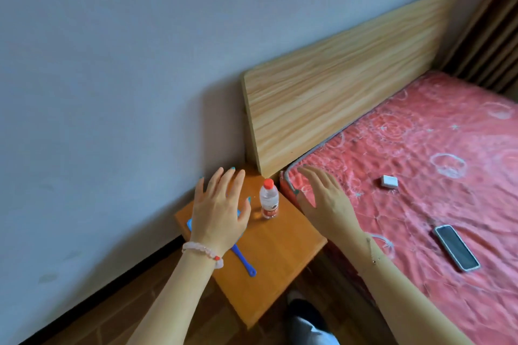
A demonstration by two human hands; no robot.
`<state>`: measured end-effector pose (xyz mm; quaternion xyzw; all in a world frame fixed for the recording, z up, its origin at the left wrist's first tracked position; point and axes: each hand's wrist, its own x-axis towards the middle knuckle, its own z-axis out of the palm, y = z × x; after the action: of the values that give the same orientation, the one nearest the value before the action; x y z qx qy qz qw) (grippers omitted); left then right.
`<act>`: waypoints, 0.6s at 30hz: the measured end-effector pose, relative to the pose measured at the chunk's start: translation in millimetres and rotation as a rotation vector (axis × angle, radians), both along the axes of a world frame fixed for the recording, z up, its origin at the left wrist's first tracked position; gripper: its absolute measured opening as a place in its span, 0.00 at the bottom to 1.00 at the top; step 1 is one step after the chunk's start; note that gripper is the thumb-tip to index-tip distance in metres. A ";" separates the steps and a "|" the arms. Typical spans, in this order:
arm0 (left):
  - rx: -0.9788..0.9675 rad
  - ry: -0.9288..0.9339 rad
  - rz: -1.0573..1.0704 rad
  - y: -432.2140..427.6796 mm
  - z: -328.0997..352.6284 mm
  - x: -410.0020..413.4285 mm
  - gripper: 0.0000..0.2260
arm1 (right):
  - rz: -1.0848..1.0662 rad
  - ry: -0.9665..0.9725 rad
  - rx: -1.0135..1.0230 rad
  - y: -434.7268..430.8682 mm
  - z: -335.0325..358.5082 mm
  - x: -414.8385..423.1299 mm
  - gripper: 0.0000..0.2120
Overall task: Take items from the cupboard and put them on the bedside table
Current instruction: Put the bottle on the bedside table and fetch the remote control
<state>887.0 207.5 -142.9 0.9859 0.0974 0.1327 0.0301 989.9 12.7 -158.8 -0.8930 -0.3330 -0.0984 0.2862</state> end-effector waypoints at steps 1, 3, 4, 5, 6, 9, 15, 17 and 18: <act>0.006 -0.008 -0.026 -5.6 4.1 -6.4 0.23 | -0.022 -0.024 0.000 -6.5 5.8 -10.4 0.21; 0.010 -0.016 -0.087 -18.8 11.7 -17.5 0.23 | -0.064 -0.064 -0.016 -19.1 15.7 -30.7 0.21; 0.007 -0.026 -0.118 -26.1 15.9 -22.4 0.23 | -0.083 -0.076 -0.029 -25.2 20.3 -41.0 0.22; 0.000 -0.042 -0.147 -33.9 20.4 -26.2 0.22 | -0.101 -0.082 -0.043 -31.1 23.9 -50.4 0.22; -0.012 -0.062 -0.173 -41.9 25.2 -29.1 0.22 | -0.121 -0.083 -0.057 -36.6 27.6 -59.1 0.23; -0.043 -0.127 -0.256 -65.4 37.8 -33.2 0.22 | -0.192 -0.078 -0.093 -55.0 35.9 -82.8 0.24; -0.043 -0.158 -0.419 -114.4 55.9 -39.2 0.24 | -0.360 -0.115 -0.115 -101.3 56.7 -131.4 0.26; -0.037 -0.171 -0.482 -132.7 61.3 -47.7 0.24 | -0.421 -0.130 -0.117 -117.7 63.5 -149.7 0.26; -0.031 -0.179 -0.511 -141.9 64.0 -53.9 0.24 | -0.455 -0.134 -0.117 -125.9 66.6 -160.2 0.26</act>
<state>833.1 65.6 -78.9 0.9623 -0.1554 0.2061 0.0861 829.7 -113.2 -92.1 -0.9515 -0.1467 -0.1998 0.1820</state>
